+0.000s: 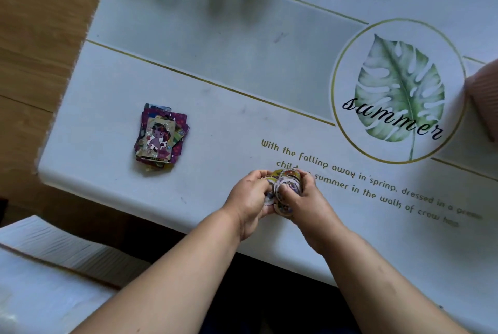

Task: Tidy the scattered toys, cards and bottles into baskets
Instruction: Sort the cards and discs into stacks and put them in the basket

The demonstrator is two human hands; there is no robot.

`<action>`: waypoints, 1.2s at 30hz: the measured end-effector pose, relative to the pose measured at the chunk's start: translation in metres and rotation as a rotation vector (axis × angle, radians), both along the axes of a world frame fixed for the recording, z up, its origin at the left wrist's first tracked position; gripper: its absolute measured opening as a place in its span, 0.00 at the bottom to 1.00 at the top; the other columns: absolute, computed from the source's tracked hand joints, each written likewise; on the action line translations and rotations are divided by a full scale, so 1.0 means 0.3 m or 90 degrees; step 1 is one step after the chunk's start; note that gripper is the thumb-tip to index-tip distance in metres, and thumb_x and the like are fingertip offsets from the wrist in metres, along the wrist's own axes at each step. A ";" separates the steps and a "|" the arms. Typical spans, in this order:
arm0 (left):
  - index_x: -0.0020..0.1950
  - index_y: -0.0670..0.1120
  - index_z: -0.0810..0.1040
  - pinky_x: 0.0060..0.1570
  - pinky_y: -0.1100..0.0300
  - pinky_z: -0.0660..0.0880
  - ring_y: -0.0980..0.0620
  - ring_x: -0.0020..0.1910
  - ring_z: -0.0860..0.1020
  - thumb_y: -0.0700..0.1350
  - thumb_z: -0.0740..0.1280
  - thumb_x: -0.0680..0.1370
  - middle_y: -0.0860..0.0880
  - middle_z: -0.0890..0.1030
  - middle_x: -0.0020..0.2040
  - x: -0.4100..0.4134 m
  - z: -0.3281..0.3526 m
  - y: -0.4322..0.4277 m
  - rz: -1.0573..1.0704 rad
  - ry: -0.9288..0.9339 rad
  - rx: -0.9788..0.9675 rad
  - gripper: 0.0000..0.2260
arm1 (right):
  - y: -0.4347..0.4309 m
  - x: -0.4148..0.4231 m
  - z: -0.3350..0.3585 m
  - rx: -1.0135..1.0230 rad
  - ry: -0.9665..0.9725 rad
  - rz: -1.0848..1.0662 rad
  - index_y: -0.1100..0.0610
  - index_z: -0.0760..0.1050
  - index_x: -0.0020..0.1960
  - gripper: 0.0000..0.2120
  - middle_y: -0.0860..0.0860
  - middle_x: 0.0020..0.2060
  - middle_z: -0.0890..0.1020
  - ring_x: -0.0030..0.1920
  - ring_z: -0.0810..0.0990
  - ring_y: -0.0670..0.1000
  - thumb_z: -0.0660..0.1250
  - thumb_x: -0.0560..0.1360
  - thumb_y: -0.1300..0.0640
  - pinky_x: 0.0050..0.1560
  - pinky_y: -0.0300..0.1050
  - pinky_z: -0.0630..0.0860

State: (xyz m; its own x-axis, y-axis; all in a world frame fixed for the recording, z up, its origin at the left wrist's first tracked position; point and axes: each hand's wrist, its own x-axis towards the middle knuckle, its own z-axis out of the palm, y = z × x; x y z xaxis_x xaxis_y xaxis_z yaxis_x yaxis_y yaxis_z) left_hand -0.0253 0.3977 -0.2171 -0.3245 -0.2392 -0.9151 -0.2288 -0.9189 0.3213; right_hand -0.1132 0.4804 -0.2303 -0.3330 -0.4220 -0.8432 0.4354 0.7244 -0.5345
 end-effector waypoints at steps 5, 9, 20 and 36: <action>0.59 0.36 0.74 0.42 0.52 0.80 0.48 0.38 0.81 0.31 0.57 0.79 0.40 0.82 0.44 0.054 0.003 -0.044 0.139 -0.018 -0.019 0.12 | -0.080 0.042 0.014 -0.048 0.050 -0.013 0.52 0.73 0.56 0.08 0.55 0.50 0.82 0.52 0.82 0.55 0.64 0.77 0.60 0.55 0.59 0.79; 0.61 0.36 0.73 0.38 0.55 0.80 0.48 0.37 0.81 0.31 0.56 0.79 0.39 0.82 0.45 0.083 0.006 -0.103 0.207 -0.047 -0.059 0.13 | -0.175 0.104 0.027 -0.056 0.034 -0.112 0.55 0.74 0.53 0.06 0.58 0.50 0.83 0.52 0.82 0.58 0.63 0.78 0.61 0.56 0.60 0.78; 0.57 0.35 0.77 0.40 0.57 0.78 0.45 0.46 0.81 0.41 0.58 0.80 0.36 0.81 0.51 0.173 -0.005 -0.181 0.221 -0.045 -0.108 0.13 | -0.316 0.214 0.060 -0.103 0.073 0.119 0.43 0.59 0.69 0.27 0.45 0.49 0.78 0.51 0.80 0.45 0.65 0.77 0.62 0.56 0.41 0.75; 0.74 0.45 0.66 0.55 0.82 0.64 0.59 0.67 0.69 0.47 0.56 0.84 0.52 0.71 0.68 0.179 -0.038 -0.154 0.022 -0.070 -0.352 0.19 | -0.337 0.172 -0.063 -0.050 0.465 0.470 0.53 0.73 0.57 0.08 0.49 0.55 0.74 0.58 0.66 0.52 0.63 0.78 0.54 0.56 0.38 0.63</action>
